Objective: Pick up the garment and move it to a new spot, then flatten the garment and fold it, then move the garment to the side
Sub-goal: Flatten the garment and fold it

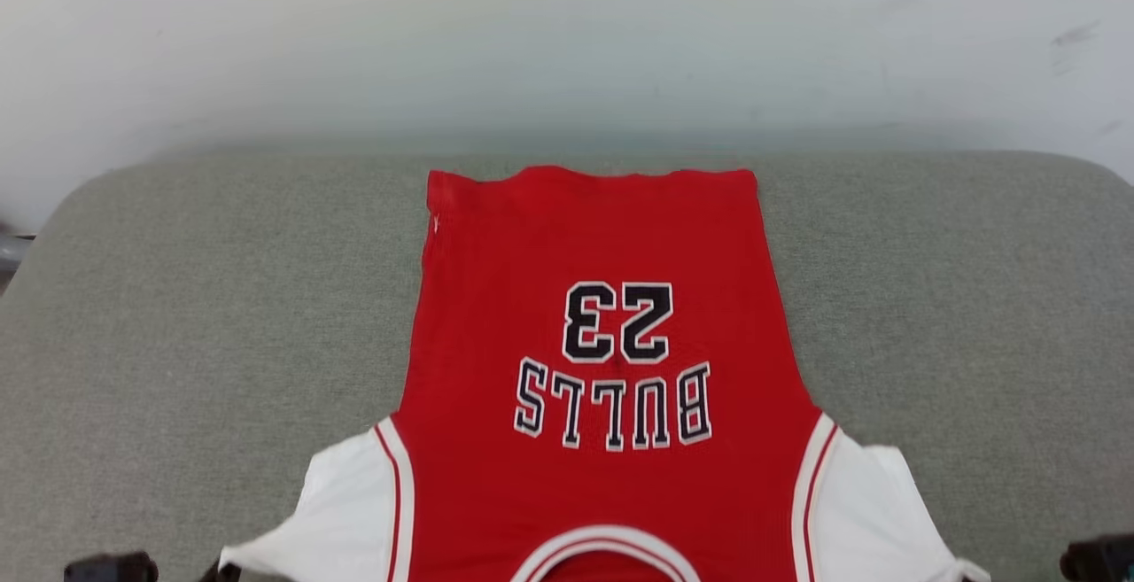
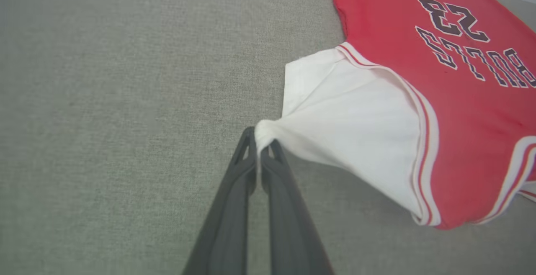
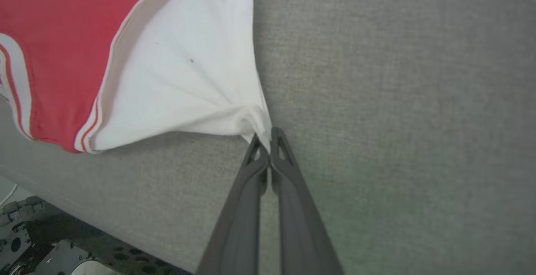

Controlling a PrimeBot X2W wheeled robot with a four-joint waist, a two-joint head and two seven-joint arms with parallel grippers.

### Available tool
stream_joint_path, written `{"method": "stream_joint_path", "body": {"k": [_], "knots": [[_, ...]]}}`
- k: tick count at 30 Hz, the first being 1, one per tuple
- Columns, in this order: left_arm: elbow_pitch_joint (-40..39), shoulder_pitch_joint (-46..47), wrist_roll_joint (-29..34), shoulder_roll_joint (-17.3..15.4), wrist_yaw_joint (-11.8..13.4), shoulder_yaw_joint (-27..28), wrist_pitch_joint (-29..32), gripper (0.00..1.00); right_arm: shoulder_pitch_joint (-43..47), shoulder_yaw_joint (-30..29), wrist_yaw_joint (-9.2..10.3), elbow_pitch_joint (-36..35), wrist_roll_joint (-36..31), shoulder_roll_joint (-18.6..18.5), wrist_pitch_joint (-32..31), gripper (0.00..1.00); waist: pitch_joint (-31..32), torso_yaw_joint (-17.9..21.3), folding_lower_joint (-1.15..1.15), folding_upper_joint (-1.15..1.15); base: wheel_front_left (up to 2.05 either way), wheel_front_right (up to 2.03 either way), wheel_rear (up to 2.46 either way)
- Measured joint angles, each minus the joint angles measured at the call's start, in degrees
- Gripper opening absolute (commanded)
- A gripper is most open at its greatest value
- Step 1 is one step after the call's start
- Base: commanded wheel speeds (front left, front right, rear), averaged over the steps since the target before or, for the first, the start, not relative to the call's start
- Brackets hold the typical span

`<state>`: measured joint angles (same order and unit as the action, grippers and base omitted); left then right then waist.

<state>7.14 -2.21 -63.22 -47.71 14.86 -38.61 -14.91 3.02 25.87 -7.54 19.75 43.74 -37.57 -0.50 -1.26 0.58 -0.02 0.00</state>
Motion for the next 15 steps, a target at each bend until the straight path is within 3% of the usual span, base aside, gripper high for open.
{"method": "stream_joint_path", "body": {"k": [5, 14, 15], "knots": [[0.8, -3.9, 1.4, 0.1, 0.3, -0.2, 0.0, 0.0, 4.8, -1.7, 0.0, -1.0, -2.5, 0.5, -2.1, 0.0, 1.0, 0.2, 0.0, 0.0, 0.0, 0.0, 0.0], [1.4, -6.1, 2.1, 3.0, -0.1, 0.6, -0.1, 0.0, 10.8, -8.3, -0.01, -1.6, -3.8, 4.9, -4.5, 0.0, 1.6, -0.7, 0.01, 0.0, 0.0, 0.0, 0.0], [1.3, -6.0, 2.3, 3.2, -0.1, 0.6, -0.1, 0.0, 10.9, -9.4, 0.0, -1.7, -3.7, 5.7, -4.4, 0.16, 1.7, -0.9, 0.01, 0.0, 0.0, 0.0, 0.0]]}}
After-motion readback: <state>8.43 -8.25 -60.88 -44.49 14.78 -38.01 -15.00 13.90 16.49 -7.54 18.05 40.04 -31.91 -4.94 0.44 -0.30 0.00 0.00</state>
